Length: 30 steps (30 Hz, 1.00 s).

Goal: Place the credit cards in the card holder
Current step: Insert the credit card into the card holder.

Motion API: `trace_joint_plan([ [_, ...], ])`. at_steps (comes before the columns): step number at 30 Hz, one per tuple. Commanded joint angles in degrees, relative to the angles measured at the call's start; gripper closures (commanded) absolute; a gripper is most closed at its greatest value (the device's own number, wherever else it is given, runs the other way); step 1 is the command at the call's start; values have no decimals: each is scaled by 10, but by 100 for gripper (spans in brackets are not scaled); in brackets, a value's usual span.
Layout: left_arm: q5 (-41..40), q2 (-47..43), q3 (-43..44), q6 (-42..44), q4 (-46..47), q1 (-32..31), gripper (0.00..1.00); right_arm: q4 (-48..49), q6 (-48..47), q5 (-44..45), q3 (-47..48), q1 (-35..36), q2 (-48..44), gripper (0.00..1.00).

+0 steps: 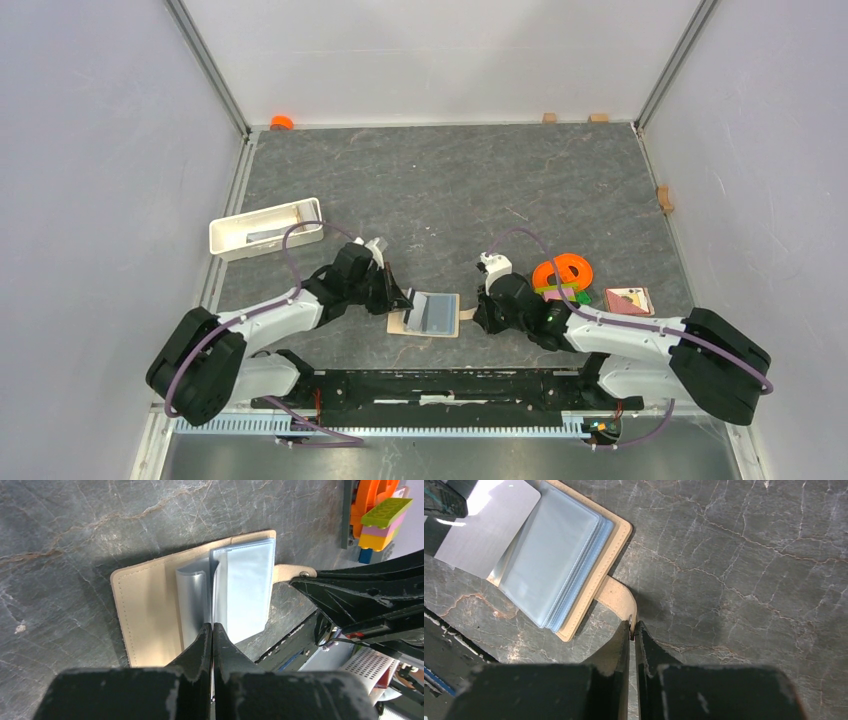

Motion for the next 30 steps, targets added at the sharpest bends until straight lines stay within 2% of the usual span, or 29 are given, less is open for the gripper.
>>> trace_joint_plan([
  [1,4,-15,-18,-43,58,-4,98,1,7,19,21,3,5,92],
  [30,18,22,-97,-99,173,-9,98,1,5,17,24,3,9,93],
])
